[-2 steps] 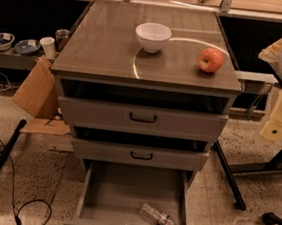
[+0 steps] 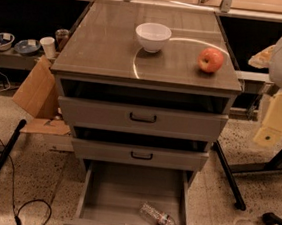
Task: Pick water bottle from bottom drawer and place on counter
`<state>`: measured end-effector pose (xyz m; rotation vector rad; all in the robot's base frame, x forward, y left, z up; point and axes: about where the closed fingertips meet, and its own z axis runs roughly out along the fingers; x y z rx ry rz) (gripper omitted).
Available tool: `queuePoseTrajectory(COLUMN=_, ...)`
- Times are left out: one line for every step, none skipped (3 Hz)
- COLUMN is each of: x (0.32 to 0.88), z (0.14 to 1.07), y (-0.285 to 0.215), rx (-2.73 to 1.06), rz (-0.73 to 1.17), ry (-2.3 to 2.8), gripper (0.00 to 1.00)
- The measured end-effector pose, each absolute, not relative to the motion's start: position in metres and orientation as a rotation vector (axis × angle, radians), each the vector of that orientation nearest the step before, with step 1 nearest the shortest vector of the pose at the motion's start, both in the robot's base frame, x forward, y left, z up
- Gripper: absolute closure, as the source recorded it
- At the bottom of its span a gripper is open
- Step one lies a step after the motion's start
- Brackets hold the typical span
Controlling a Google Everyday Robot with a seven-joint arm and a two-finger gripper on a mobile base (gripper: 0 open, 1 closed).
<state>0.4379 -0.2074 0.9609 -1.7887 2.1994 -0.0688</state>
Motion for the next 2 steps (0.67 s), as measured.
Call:
queuePoseTrajectory(x=0.438, z=0.917, y=-0.186, rx=-1.844, rz=0.012, ry=2.168, gripper=0.0)
queuePoseTrajectory(x=0.437, z=0.85, y=-0.171, rx=-1.823, rz=0.106, ry=2.201, gripper=0.0)
